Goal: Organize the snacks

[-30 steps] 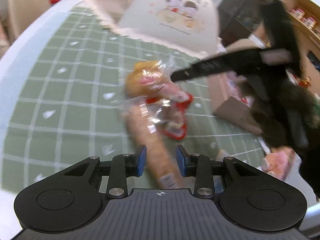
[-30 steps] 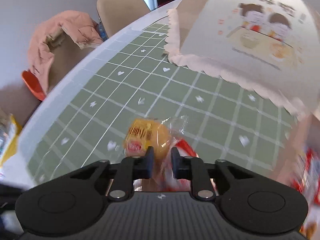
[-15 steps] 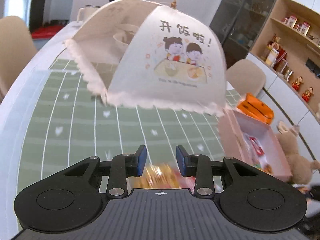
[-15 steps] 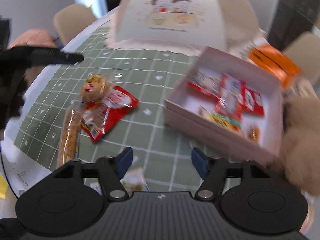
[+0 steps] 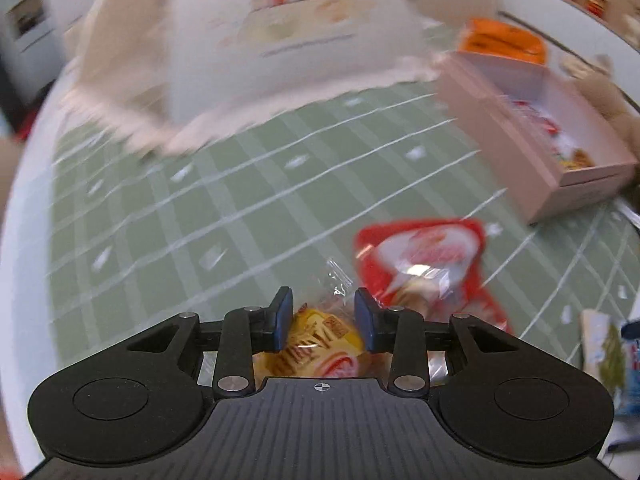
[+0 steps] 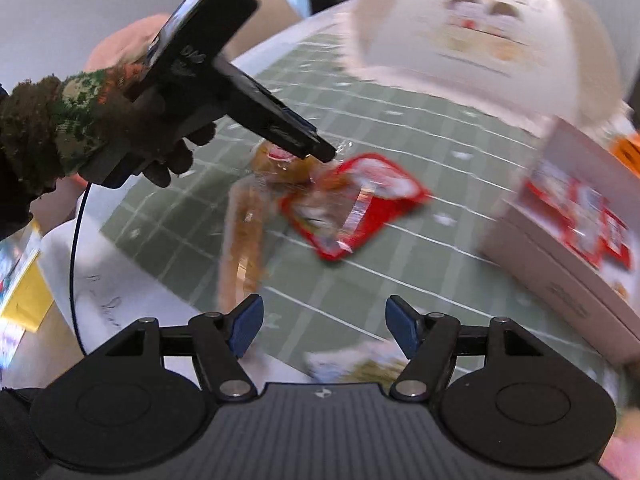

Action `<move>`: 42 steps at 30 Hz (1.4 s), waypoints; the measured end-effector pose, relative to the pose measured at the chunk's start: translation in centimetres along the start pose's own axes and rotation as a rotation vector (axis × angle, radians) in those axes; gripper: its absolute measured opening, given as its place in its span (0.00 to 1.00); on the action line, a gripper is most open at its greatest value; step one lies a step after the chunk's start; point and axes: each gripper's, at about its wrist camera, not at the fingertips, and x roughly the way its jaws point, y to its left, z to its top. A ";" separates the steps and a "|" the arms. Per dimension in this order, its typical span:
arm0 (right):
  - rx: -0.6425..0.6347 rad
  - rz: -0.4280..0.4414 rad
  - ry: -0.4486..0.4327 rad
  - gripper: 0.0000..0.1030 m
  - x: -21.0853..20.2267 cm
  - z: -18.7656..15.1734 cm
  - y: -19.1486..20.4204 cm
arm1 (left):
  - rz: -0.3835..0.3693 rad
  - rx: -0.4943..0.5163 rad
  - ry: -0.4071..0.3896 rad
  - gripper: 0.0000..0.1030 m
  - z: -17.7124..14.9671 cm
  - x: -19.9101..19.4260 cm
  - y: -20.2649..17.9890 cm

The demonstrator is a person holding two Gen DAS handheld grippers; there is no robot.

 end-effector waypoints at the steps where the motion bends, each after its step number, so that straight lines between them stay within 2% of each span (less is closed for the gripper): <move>1: -0.005 0.016 -0.001 0.66 0.5 0.3 0.6 | 0.018 -0.053 0.006 0.39 -0.6 -0.3 0.7; 3: -0.002 0.058 0.004 0.67 1.6 0.7 1.4 | 0.037 -0.210 0.008 0.39 -2.5 -1.4 2.8; 5: -0.004 0.114 0.025 0.68 2.9 0.8 2.2 | 0.023 -0.376 0.001 0.39 -4.5 -2.6 5.1; 7: -0.022 0.138 0.056 0.68 4.5 0.7 3.3 | 0.012 -0.480 0.009 0.39 -6.1 -3.4 6.5; 8: -0.025 0.131 0.077 0.67 5.2 0.7 3.6 | 0.015 -0.501 0.014 0.38 -6.6 -3.8 7.0; 10: 0.003 0.113 0.118 0.41 6.8 0.7 3.5 | 0.041 -0.493 0.015 0.37 -7.3 -4.8 7.2; 13: 0.055 0.096 0.087 0.36 6.5 1.1 2.2 | 0.061 -0.454 -0.043 0.37 -8.1 -7.2 7.0; 16: 0.097 0.035 0.065 0.32 5.6 1.0 0.5 | 0.034 -0.319 -0.114 0.37 -8.3 -9.7 5.8; 18: 0.124 0.022 0.048 0.32 4.5 0.8 -0.9 | 0.063 -0.164 -0.090 0.38 -8.0 -10.0 4.0; 20: 0.137 0.002 0.031 0.32 3.2 0.1 -2.0 | 0.117 -0.018 -0.017 0.39 -8.2 -9.2 2.0; 23: 0.158 -0.018 0.036 0.35 2.5 -0.8 -3.6 | 0.174 0.087 0.045 0.42 -9.0 -7.5 -0.1; 24: 0.171 -0.020 0.041 0.41 2.5 -1.0 -3.9 | 0.192 0.122 0.048 0.53 -9.2 -7.0 -0.8; 25: 0.186 -0.020 0.045 0.49 2.4 -1.4 -4.3 | 0.207 0.163 0.055 0.58 -9.3 -6.4 -1.5; 27: 0.210 -0.017 0.056 0.56 2.5 -1.8 -4.7 | 0.202 0.204 0.067 0.78 -9.7 -5.8 -2.4; 28: 0.213 -0.013 0.063 0.58 2.8 -2.0 -4.7 | 0.184 0.201 0.066 0.80 -9.9 -5.9 -2.5; 30: 0.204 -0.015 0.072 0.59 3.0 -2.3 -4.2 | 0.163 0.157 0.048 0.77 -10.0 -6.1 -1.8; 32: 0.184 -0.030 0.078 0.62 3.4 -2.5 -3.7 | 0.186 0.073 0.024 0.71 -9.7 -6.7 -0.4; 35: 0.160 -0.035 0.076 0.70 3.9 -2.8 -2.9 | 0.207 -0.055 0.030 0.72 -9.6 -6.4 2.0; 37: 0.139 -0.043 0.072 0.77 4.1 -2.9 -2.3 | 0.195 -0.131 0.038 0.71 -9.8 -6.0 3.1; 42: 0.088 -0.083 0.056 0.86 4.7 -2.9 -1.1 | 0.124 -0.353 0.058 0.72 -9.7 -5.2 5.6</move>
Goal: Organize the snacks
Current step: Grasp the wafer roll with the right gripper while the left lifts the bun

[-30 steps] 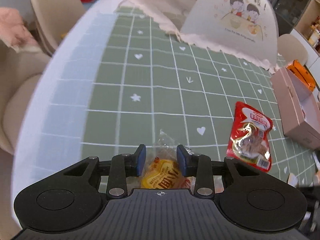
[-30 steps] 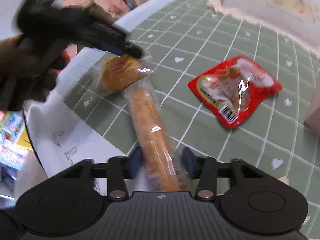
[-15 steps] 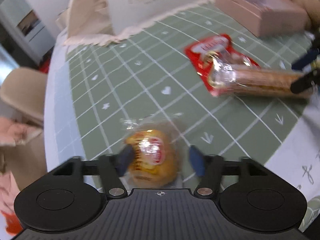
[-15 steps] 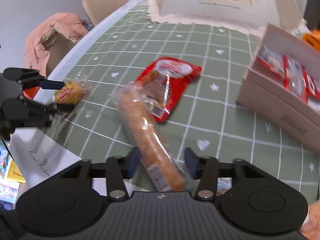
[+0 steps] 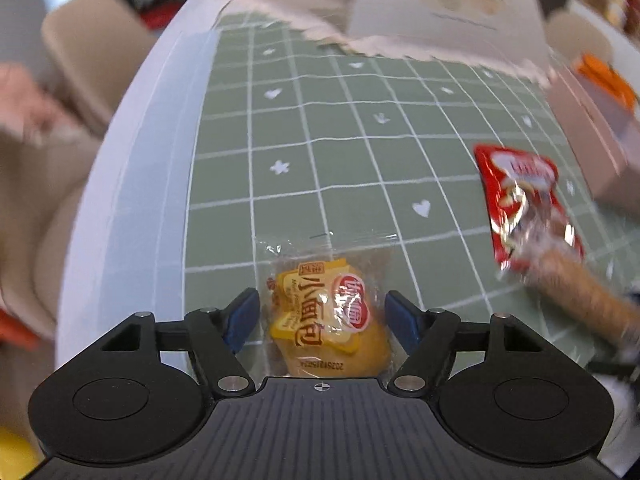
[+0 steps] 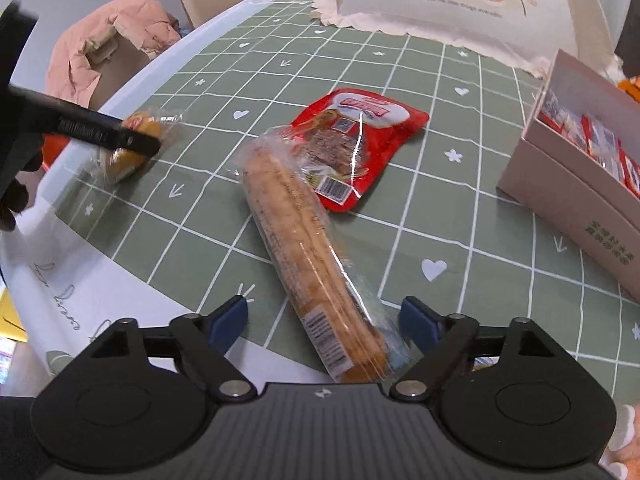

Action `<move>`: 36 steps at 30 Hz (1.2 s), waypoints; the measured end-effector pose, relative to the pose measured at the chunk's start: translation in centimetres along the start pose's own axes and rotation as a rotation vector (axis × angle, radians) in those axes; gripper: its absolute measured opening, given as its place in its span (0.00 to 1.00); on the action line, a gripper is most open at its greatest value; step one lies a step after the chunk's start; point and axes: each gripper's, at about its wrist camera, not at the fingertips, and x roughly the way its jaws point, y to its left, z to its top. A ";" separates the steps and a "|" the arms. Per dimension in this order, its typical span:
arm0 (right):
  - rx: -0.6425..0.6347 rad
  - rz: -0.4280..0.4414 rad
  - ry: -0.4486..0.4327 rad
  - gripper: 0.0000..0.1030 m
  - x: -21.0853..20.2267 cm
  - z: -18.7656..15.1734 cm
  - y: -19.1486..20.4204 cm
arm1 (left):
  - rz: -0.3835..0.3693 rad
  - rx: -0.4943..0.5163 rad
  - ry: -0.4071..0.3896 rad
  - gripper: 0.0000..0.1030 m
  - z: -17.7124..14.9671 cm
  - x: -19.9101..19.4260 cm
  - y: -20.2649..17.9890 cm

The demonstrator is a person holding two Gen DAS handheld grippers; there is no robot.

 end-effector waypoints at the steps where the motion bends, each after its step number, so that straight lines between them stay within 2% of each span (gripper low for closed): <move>1: -0.007 -0.002 0.000 0.88 0.1 0.0 0.2 | -0.017 -0.033 0.019 0.72 0.0 0.1 0.3; 4: -0.024 0.006 0.004 0.95 0.4 0.0 0.4 | -0.072 -0.072 0.058 0.70 0.0 -0.2 0.2; 7: -0.035 0.006 0.003 1.00 0.7 -0.1 0.5 | -0.159 -0.115 0.070 0.67 -0.8 -0.6 -0.6; 9: -0.056 -0.024 0.007 1.00 0.9 -0.2 1.0 | -0.219 -0.144 0.066 0.65 -1.6 -0.8 -1.6; 12: -0.067 -0.043 0.017 1.00 1.0 -0.2 1.3 | -0.263 -0.136 0.046 0.62 -2.8 -1.0 -3.6; 14: -0.096 -0.019 0.072 1.00 1.1 0.6 1.2 | -0.260 -0.110 0.031 0.59 -3.4 -1.4 -5.2; 15: -0.099 -0.006 0.083 0.95 1.0 1.0 1.0 | -0.256 -0.099 0.024 0.59 -3.7 -1.8 -5.8; 16: -0.094 0.000 0.065 0.89 0.6 1.3 0.7 | -0.254 -0.093 0.016 0.59 -4.0 -2.2 -6.4; 18: -0.088 -0.023 0.028 0.89 0.0 1.9 0.3 | -0.258 -0.097 0.007 0.59 -4.4 -2.8 -6.9; 20: -0.069 -0.034 0.031 0.80 -0.1 2.5 -0.3 | -0.267 -0.108 0.000 0.58 -4.5 -3.3 -7.0; 22: -0.033 0.014 0.068 0.64 -0.2 2.6 -0.6 | -0.267 -0.120 -0.017 0.58 -4.2 -3.9 -6.9; 23: -0.018 0.047 0.083 0.61 -0.4 2.4 -0.7 | -0.266 -0.130 -0.029 0.58 -4.2 -4.3 -6.8; 27: 0.012 0.193 0.100 0.58 -1.8 1.3 -0.3 | -0.271 -0.157 -0.053 0.58 -3.8 -5.3 -6.5; 28: 0.021 0.204 0.090 0.58 -2.2 1.1 -0.2 | -0.271 -0.159 -0.055 0.58 -3.8 -5.4 -6.5; 32: 0.029 0.121 0.018 0.58 -3.3 1.9 0.0 | -0.279 -0.171 -0.045 0.58 -4.1 -5.5 -6.9; 36: 0.050 0.129 0.003 0.58 -1.9 3.5 0.1 | -0.233 -0.182 -0.026 0.58 -4.6 -5.7 -7.0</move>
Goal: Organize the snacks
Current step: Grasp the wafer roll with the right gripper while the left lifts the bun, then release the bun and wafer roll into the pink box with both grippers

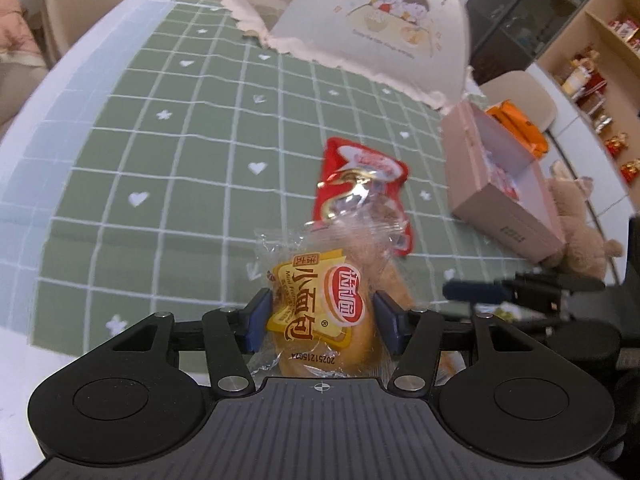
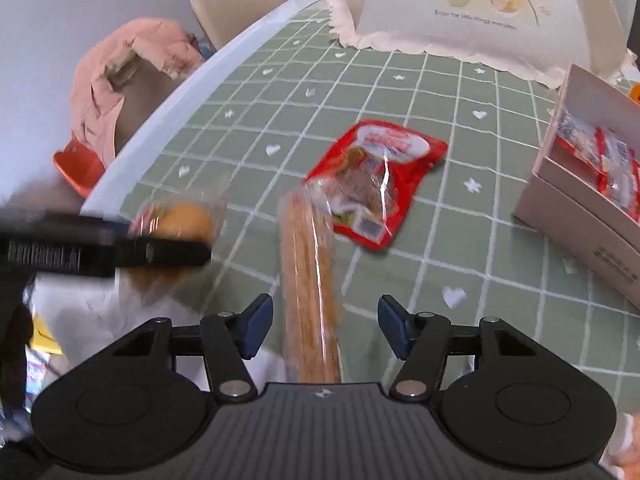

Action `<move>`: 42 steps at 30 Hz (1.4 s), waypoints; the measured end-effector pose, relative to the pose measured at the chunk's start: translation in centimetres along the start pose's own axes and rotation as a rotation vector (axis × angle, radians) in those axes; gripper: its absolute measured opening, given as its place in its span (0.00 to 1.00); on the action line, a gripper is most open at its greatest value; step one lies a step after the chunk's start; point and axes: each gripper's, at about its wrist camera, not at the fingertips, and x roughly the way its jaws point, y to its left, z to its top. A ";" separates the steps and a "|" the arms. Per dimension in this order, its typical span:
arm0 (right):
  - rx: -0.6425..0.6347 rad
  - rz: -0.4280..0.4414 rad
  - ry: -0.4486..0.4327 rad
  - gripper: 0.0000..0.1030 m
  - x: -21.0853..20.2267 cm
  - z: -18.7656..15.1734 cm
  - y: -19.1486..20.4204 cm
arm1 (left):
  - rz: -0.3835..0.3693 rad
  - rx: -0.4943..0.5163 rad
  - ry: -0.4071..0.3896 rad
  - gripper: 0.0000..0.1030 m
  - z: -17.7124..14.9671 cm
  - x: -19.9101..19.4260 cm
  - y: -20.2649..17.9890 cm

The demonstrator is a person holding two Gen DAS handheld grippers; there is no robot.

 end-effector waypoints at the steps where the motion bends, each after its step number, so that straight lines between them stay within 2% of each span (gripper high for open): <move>1: -0.016 -0.008 0.006 0.58 0.7 0.2 0.3 | 0.024 -0.001 0.000 0.58 -0.2 -0.2 0.0; 3: -0.049 -0.037 0.022 0.55 2.3 0.5 0.8 | 0.062 -0.007 0.001 0.58 -0.4 -0.6 0.4; 5: -0.073 -0.040 0.051 0.30 3.3 0.6 1.3 | 0.062 -0.030 0.002 0.58 -0.7 -1.0 0.8; 7: -0.082 -0.054 0.046 0.29 2.5 0.7 1.7 | 0.050 -0.038 0.008 0.58 -1.2 -1.4 0.6; 10: -0.049 -0.014 -0.007 0.29 -0.8 0.9 1.0 | 0.009 -0.020 0.040 0.58 -1.7 -1.3 -0.4; 13: 0.026 0.002 -0.101 0.28 -6.5 1.2 -1.3 | -0.113 -0.017 0.073 0.58 -1.0 -1.7 -1.9; 17: 0.106 -0.051 -0.275 0.28 -15.1 1.2 -4.3 | -0.275 0.061 0.022 0.58 3.2 -5.1 -5.3; 22: 0.142 -0.209 -0.505 0.28 -24.9 0.8 -6.0 | -0.453 0.267 -0.151 0.58 10.4 -10.7 -12.7; 24: 0.131 -0.306 -0.555 0.28 -27.6 0.3 -6.1 | -0.527 0.306 -0.215 0.58 12.9 -11.6 -15.8; 26: 0.149 -0.378 -0.574 0.28 -29.4 -0.3 -6.5 | -0.586 0.327 -0.245 0.58 15.1 -10.8 -18.7; 28: 0.181 -0.419 -0.574 0.28 -30.3 -0.9 -7.2 | -0.598 0.320 -0.242 0.58 16.6 -8.6 -21.1; 30: 0.221 -0.438 -0.563 0.28 -30.6 -1.6 -8.2 | -0.591 0.356 -0.254 0.58 17.6 -5.3 -23.5; 31: 0.249 -0.448 -0.556 0.28 -30.8 -2.1 -8.8 | -0.572 0.383 -0.239 0.58 17.8 -3.2 -24.3; 32: 0.275 -0.456 -0.548 0.28 -30.7 -2.4 -9.3 | -0.521 0.399 -0.208 0.57 17.8 -0.5 -25.1; 34: 0.319 -0.472 -0.535 0.28 -30.7 -3.1 -10.2 | -0.445 0.438 -0.224 0.57 16.8 2.7 -25.7; 36: 0.348 -0.496 -0.533 0.29 -31.1 -3.8 -10.8 | -0.451 0.449 -0.239 0.57 16.1 3.9 -25.4; 39: 0.375 -0.520 -0.539 0.28 -31.6 -4.0 -11.7 | -0.480 0.373 -0.213 0.57 16.0 4.1 -23.5; 42: 0.373 -0.518 -0.557 0.28 -31.1 -2.5 -12.3 | -0.456 0.309 -0.230 0.57 15.9 3.5 -20.3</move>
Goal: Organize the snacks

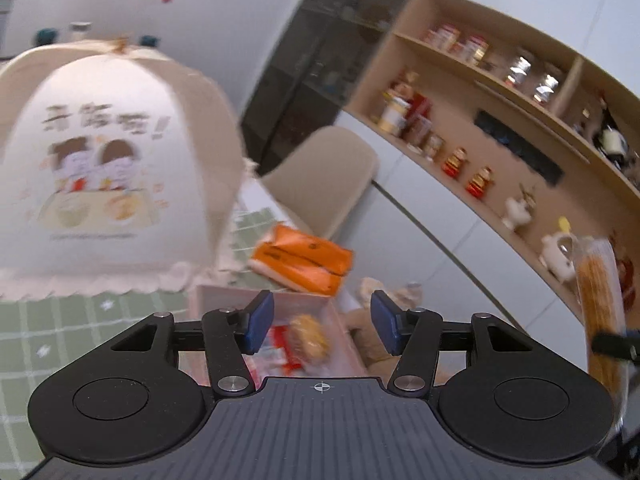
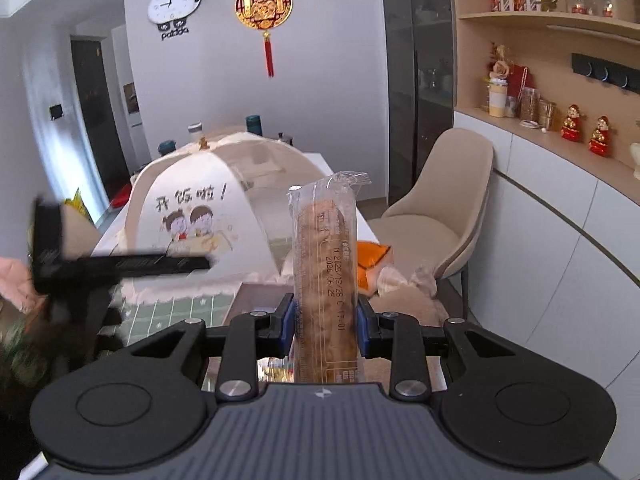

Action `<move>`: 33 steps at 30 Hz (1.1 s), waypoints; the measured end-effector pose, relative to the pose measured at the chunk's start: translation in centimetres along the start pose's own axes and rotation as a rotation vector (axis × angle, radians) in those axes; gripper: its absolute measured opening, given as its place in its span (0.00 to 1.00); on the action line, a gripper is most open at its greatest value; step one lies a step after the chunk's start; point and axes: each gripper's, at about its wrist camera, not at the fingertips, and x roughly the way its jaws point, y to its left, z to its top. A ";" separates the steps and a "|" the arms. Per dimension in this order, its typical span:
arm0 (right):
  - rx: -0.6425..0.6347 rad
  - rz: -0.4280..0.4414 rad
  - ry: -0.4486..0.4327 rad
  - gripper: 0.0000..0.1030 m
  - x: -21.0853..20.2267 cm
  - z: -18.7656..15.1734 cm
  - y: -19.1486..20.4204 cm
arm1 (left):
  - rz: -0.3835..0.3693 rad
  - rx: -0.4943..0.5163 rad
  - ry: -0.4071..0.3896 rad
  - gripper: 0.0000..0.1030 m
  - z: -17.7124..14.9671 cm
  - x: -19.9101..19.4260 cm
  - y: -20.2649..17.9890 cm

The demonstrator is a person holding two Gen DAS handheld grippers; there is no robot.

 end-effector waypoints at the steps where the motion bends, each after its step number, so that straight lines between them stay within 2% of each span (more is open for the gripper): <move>1: -0.004 0.006 0.001 0.28 1.0 0.5 0.3 | 0.016 -0.027 0.000 0.57 -0.4 -0.7 0.8; 3: -0.003 0.021 0.025 0.28 3.7 1.5 1.1 | 0.056 -0.089 0.012 0.57 -1.1 -1.7 2.8; 5: -0.004 0.079 0.064 0.31 7.8 2.8 2.1 | 0.097 -0.127 0.025 0.57 -2.0 -2.3 4.7; 6: -0.018 0.107 0.095 0.40 9.9 3.4 2.6 | 0.119 -0.138 0.031 0.57 -2.5 -2.5 5.4; 7: -0.024 0.096 0.118 0.51 11.6 3.7 3.2 | 0.145 -0.150 0.038 0.57 -3.0 -2.9 6.1; 9: -0.043 0.046 0.139 0.58 14.4 3.7 4.3 | 0.202 -0.164 0.048 0.57 -4.2 -4.2 7.8; 10: -0.043 0.041 0.152 0.58 15.0 3.4 4.6 | 0.234 -0.172 0.052 0.57 -4.9 -4.7 8.7; 12: -0.018 0.074 0.185 0.59 15.5 2.4 4.9 | 0.294 -0.201 0.064 0.57 -6.1 -5.9 10.5; 15: -0.032 0.110 0.236 0.65 15.6 -0.1 5.2 | 0.320 -0.250 0.122 0.57 -8.4 -6.6 11.9; 18: -0.087 0.103 0.303 0.66 15.2 -3.8 5.8 | 0.265 -0.240 0.194 0.57 -11.1 -6.0 11.4; 20: -0.096 0.120 0.373 0.66 14.9 -7.0 5.8 | 0.253 -0.214 0.214 0.56 -12.5 -5.7 10.8; 23: -0.071 0.141 0.475 0.69 14.3 -11.5 5.6 | 0.291 -0.158 0.187 0.57 -13.3 -5.7 10.3; 25: -0.063 0.137 0.535 0.69 14.1 -14.5 6.0 | 0.351 -0.121 0.161 0.56 -12.9 -5.6 10.5; 29: 0.025 0.157 0.619 0.69 13.6 -18.8 6.4 | 0.426 -0.155 0.124 0.56 -11.9 -4.3 12.9; 31: 0.090 0.167 0.647 0.69 13.4 -20.3 6.4 | 0.446 -0.160 0.156 0.56 -11.7 -2.7 13.9; 33: 0.102 0.155 0.652 0.69 12.9 -20.8 6.7 | 0.466 -0.128 0.198 0.57 -11.7 -1.2 13.9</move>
